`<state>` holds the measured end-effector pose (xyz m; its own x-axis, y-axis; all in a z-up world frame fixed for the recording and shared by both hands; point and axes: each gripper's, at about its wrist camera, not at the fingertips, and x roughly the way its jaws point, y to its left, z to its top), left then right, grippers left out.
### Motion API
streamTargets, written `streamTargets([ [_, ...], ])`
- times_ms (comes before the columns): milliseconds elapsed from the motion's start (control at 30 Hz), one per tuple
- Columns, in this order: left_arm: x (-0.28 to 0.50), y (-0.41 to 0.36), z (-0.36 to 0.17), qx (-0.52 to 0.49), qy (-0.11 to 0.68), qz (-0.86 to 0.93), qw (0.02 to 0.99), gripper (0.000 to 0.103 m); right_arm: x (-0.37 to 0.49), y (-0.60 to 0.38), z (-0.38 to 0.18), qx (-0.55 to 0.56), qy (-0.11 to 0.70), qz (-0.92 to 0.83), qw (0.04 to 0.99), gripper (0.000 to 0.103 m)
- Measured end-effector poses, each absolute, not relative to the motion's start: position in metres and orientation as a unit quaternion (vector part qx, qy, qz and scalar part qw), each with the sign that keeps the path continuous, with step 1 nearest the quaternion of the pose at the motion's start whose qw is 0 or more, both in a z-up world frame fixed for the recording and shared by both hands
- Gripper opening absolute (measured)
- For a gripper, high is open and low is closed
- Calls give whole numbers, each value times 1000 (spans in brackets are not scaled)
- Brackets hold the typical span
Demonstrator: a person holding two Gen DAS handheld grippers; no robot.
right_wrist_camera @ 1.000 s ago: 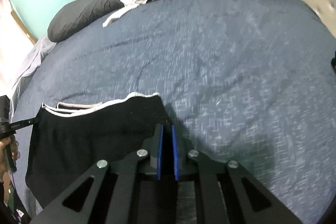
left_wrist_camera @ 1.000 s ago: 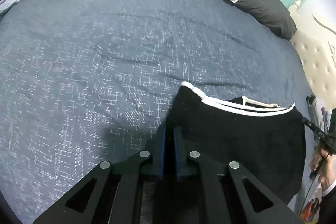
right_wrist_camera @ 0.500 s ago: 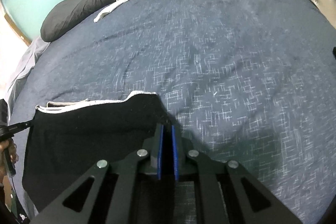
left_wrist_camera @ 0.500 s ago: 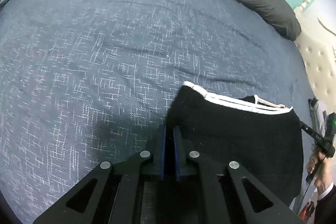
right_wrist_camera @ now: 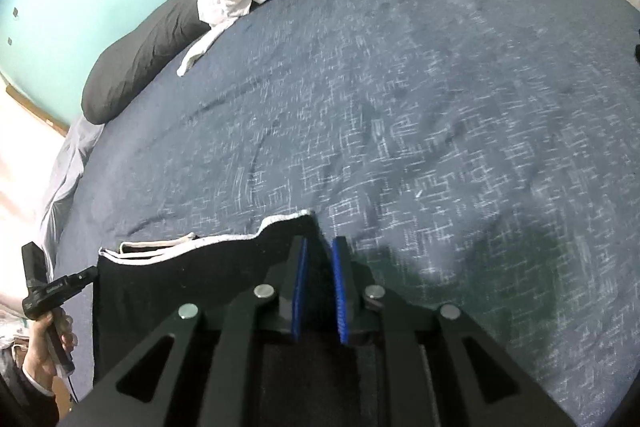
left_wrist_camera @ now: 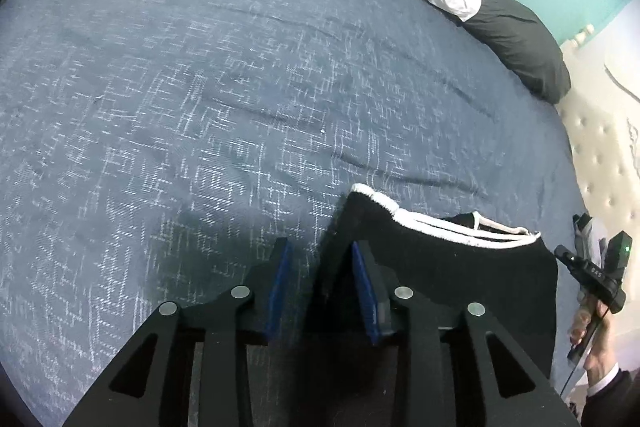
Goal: Fold clothes
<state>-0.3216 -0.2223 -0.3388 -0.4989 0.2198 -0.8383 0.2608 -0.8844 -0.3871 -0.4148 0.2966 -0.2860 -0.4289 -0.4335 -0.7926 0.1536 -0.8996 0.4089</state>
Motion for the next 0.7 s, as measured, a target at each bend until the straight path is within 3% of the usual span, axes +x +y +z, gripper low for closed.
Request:
streamTargets([
  [267, -333, -221, -344, 504, 226, -833, 7, 33, -428, 280, -307, 535, -113, -818, 178, 13],
  [467, -332, -222, -347, 504, 221, -835, 7, 22, -429, 278, -313, 535, -102, -820, 179, 8],
  [700, -329, -229, -337, 500, 235, -833, 19, 23, -422, 284, -305, 520, -65, -842, 128, 6],
])
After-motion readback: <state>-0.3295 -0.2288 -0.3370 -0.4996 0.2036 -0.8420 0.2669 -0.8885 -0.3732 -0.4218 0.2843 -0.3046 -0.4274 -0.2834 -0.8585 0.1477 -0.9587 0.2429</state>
